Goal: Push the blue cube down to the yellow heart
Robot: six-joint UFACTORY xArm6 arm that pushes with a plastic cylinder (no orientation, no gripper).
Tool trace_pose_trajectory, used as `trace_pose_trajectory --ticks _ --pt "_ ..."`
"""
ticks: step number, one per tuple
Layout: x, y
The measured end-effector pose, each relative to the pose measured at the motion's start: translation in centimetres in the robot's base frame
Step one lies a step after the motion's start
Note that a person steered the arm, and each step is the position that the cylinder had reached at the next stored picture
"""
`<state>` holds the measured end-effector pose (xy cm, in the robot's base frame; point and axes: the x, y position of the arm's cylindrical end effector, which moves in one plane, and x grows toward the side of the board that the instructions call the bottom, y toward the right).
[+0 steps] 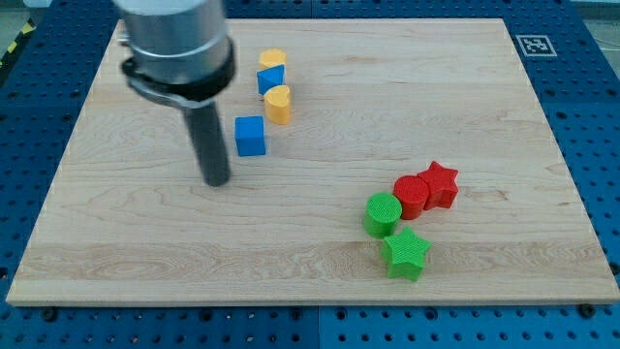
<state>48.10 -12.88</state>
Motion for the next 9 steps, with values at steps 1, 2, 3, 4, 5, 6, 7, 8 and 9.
trace_pose_trajectory --ticks 1,2,3,4,5,6,7,8,9 --pt "-2.5 -0.4" --pt "-3.1 0.1" --pt "-3.1 3.2" --pt "-3.1 6.0" --pt "-3.1 6.5" --pt "-2.1 6.2" --pt "-2.5 6.4" --pt "-2.6 6.6" --pt "-2.9 7.3"
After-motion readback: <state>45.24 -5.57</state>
